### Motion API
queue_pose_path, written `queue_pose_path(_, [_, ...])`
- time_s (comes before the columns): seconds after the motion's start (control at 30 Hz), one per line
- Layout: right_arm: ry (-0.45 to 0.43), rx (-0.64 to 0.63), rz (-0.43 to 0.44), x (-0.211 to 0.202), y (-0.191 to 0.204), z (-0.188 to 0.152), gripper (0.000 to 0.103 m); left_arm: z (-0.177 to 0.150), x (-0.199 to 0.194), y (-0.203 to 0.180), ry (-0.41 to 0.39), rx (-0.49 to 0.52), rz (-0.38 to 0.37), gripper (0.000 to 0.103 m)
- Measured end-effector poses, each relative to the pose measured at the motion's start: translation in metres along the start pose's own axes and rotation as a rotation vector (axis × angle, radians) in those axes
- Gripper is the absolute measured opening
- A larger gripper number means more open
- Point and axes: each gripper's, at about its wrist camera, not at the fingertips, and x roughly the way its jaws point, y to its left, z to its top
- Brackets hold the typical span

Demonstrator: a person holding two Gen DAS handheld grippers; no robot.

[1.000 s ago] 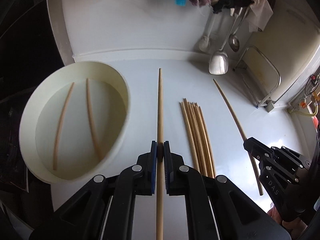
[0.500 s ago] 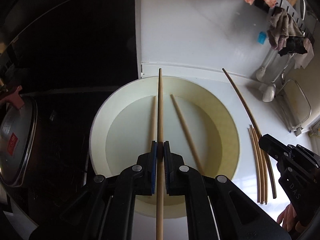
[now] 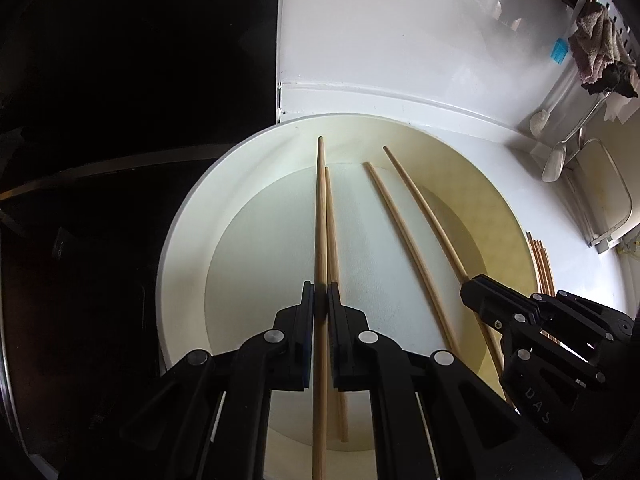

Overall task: Organize utensils
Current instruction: 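Carry the held chopsticks over the white bowl with both tools, then open both tools to release the chopsticks into the bowl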

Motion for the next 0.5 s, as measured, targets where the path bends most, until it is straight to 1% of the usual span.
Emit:
queue_pose_path(0.2, [0.056,0.021,-0.026,0.026,-0.004,-0.002,0.006,0.0,0.021,0.004,0.04,0.001,-0.005,0.007])
queue_pose_path(0.5, [0.079,0.034,-0.037,0.04,-0.006,-0.001,0.006,-0.001,0.039,0.003,0.071,-0.012,0.005,0.008])
